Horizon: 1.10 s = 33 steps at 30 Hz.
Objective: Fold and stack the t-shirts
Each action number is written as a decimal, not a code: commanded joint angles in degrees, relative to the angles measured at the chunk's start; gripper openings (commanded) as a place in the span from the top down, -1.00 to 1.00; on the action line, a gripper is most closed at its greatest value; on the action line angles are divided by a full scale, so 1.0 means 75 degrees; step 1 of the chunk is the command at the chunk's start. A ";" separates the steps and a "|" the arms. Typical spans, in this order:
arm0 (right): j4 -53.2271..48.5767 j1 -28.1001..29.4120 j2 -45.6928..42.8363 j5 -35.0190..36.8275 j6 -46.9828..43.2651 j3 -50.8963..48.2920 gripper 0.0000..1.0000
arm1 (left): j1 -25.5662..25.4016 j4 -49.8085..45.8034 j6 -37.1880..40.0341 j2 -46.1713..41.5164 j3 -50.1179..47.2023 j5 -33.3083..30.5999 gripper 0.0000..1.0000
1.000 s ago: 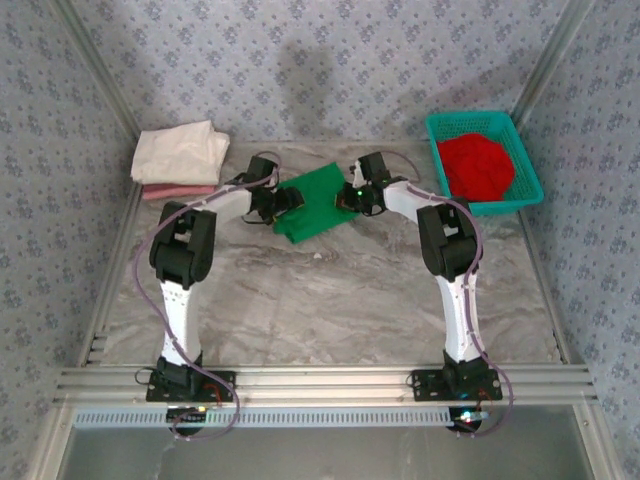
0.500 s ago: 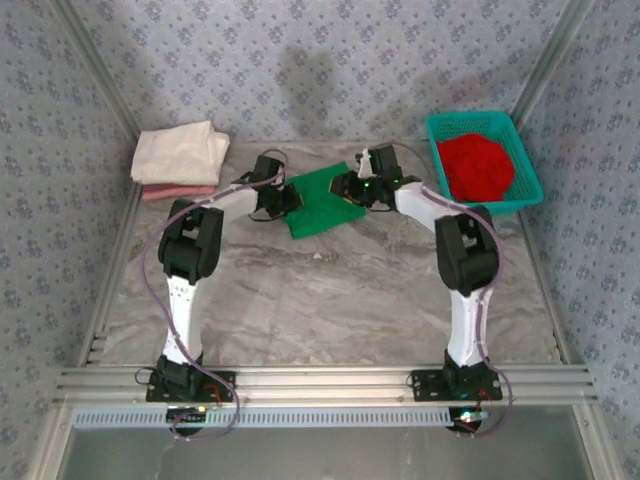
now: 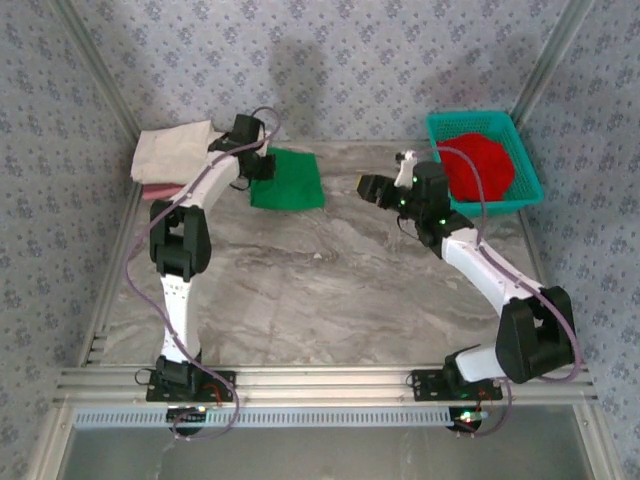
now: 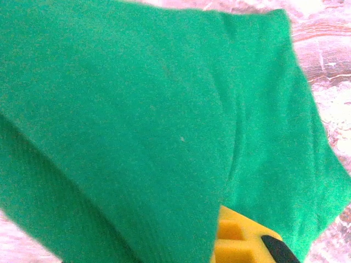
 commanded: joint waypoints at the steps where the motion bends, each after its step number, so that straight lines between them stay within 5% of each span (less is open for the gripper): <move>1: 0.0040 -0.0094 0.0055 0.0383 -0.0233 -0.0433 -0.14 | 0.0261 -0.1015 0.1830 -0.0154 0.0942 -0.0396 1.00; 14: -0.0391 -0.0004 -0.0033 0.0521 -0.0377 -0.1072 -0.19 | 0.1992 -0.3300 0.3582 0.1318 0.5123 0.0005 1.00; 17: -0.0541 0.0188 -0.0026 0.0489 -0.0549 -0.1050 -0.45 | 0.2342 -0.3008 0.3937 0.1465 0.5283 0.0365 1.00; 25: -0.1575 0.0926 0.0160 0.0665 -0.0927 -0.0370 -0.48 | 0.3209 -0.2003 0.4279 0.2434 0.6166 0.0957 1.00; 33: -0.2067 0.1099 0.0277 0.0817 -0.0910 -0.0174 -0.49 | 0.3865 -0.0872 0.4659 0.3041 0.6338 0.0261 1.00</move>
